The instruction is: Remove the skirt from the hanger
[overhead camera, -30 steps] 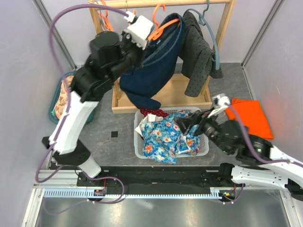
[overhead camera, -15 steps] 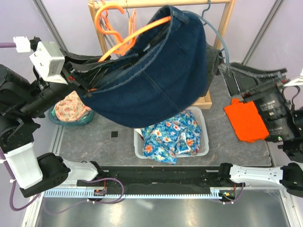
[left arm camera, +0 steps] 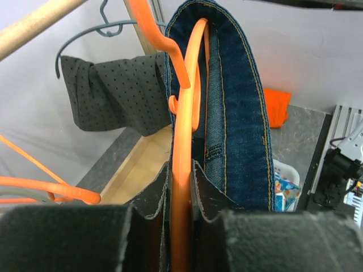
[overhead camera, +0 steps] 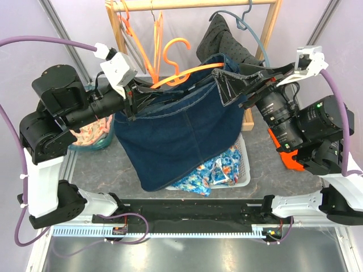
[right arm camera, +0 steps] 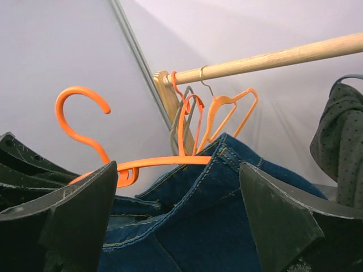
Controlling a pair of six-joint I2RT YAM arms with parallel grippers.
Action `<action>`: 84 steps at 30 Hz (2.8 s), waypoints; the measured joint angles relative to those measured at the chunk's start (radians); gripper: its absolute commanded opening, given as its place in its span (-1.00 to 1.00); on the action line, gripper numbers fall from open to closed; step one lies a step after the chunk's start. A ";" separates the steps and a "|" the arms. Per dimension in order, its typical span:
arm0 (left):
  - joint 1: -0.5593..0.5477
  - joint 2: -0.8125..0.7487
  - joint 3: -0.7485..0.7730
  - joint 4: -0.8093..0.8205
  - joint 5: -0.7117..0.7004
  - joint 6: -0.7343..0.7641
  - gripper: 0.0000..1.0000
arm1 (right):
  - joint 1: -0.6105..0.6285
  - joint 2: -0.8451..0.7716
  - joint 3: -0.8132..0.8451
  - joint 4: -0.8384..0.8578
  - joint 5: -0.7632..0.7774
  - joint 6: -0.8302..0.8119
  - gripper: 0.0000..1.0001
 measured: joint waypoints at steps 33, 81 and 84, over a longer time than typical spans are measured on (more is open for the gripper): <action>0.001 -0.109 -0.124 -0.010 -0.027 -0.010 -0.96 | -0.084 0.126 0.060 -0.089 0.179 -0.080 0.71; -0.017 -0.053 -0.098 -0.108 -0.006 0.036 -0.96 | 0.019 0.291 0.280 -0.311 0.092 0.006 -1.00; -0.015 -0.092 -0.104 -0.114 -0.018 0.036 -0.96 | 0.023 0.228 0.181 -0.309 0.275 -0.051 -1.00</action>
